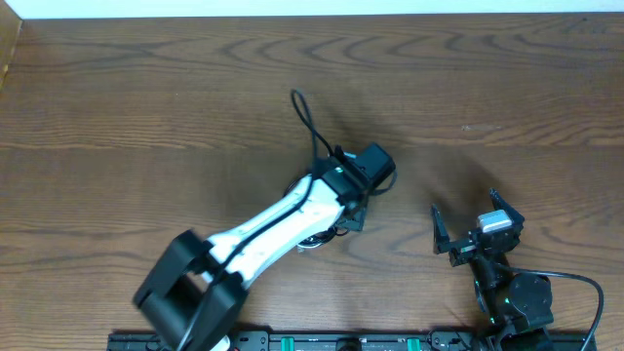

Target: Untangle cables

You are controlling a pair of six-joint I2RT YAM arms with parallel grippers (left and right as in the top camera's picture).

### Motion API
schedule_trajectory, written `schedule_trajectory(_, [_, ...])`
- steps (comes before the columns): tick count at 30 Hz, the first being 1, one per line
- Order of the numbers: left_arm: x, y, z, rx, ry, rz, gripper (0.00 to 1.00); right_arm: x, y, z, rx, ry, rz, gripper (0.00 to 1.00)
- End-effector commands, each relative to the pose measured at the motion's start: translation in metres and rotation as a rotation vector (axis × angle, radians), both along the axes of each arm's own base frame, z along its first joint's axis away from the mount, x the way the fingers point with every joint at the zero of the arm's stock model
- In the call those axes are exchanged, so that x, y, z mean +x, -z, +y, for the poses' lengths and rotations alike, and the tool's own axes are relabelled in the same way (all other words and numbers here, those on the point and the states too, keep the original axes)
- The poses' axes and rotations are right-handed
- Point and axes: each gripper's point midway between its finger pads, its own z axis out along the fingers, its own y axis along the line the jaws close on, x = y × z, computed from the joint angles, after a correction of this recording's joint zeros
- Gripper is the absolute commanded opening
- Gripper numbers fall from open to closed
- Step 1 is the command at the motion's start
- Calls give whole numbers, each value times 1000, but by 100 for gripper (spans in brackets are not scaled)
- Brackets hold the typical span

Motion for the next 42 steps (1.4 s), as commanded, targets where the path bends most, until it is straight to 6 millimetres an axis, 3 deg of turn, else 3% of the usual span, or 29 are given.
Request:
schedule_trajectory(1, [-9,26,8,66,15,77,75,-1,0,1,8,-7,1,99])
schedule_trajectory(8, [-22,60,11,117,14,182,74,-1,0,1,8,-7,1,99])
schedule_trajectory(15, [-23,64,13,129,14,193,75,-1,0,1,8,-7,1,99])
schedule_trajectory(19, [-16,43,5,81,15,146,80,-1,0,1,8,-7,1,99])
schedule_trajectory(27, [4,-45,-8,-115,21,-74,83,-1,0,1,8,-7,1,99])
schedule_trajectory(30, [5,-73,-9,-178,22,-135,98,-1,0,1,8,-7,1,99])
schedule_trajectory(31, [4,-79,-9,-192,23,-149,98,-1,0,1,8,-7,1,99])
schedule_trajectory(34, [3,-95,-8,-226,23,-182,98,-1,0,1,8,-7,1,99])
schedule_trajectory(42, [3,-98,-7,-234,23,-189,98,-1,0,1,8,-7,1,99])
